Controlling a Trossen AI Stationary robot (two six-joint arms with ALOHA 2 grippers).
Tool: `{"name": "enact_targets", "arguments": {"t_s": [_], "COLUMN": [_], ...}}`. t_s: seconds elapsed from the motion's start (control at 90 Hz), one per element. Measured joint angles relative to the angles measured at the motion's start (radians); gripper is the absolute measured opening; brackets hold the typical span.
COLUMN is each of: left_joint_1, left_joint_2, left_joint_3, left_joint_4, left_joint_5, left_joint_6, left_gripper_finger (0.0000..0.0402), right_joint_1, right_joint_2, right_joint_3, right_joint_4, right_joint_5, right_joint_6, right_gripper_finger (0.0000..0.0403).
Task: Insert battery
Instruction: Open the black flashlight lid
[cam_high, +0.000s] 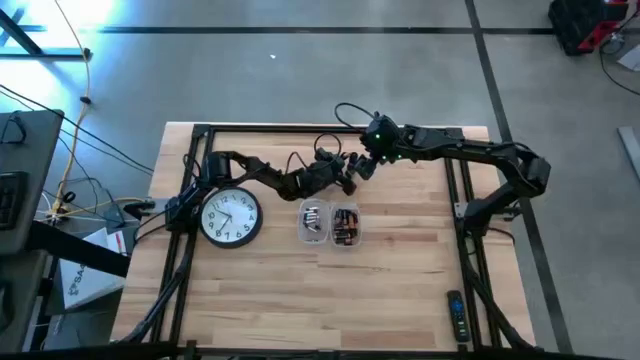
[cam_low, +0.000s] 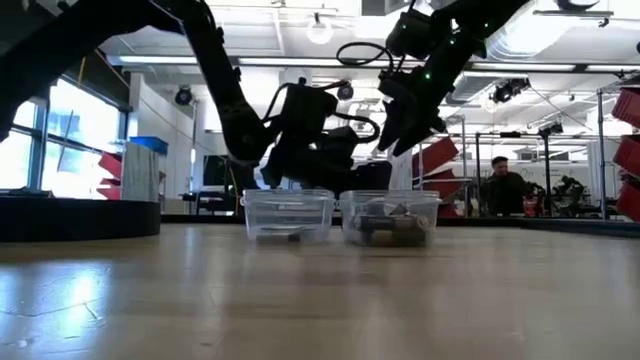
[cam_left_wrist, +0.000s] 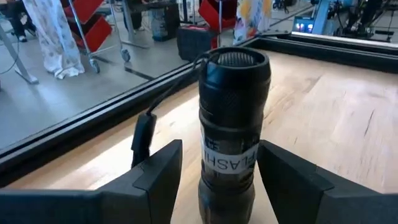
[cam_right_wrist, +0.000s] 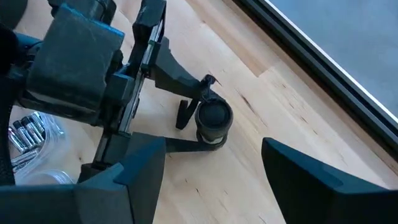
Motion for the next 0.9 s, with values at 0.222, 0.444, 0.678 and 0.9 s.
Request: {"name": "enact_targets", "arguments": {"t_s": [0.222, 0.444, 0.678, 0.9], "left_joint_1": [0.000, 0.000, -0.002, -0.002], "left_joint_2": [0.000, 0.000, 0.000, -0.002], "left_joint_3": [0.012, 0.020, 0.020, 0.021], "left_joint_4": [0.009, 0.009, 0.008, -0.008], "left_joint_5": [-0.025, -0.052, -0.052, -0.043], "left_joint_6": [-0.041, -0.076, -0.079, -0.076], "left_gripper_finger": [0.0190, 0.0185, 0.0124, 0.0084], "right_joint_1": [0.000, 0.000, 0.001, 0.001], "right_joint_2": [0.000, 0.000, 0.000, 0.000], "right_joint_3": [0.000, 0.000, 0.000, 0.000], "right_joint_4": [-0.012, -0.013, -0.018, -0.052], "right_joint_5": [0.000, 0.000, 0.000, -0.005], "right_joint_6": [0.000, 0.000, 0.004, 0.004], "right_gripper_finger": [0.0236, 0.0236, 0.0236, 0.0236]}}
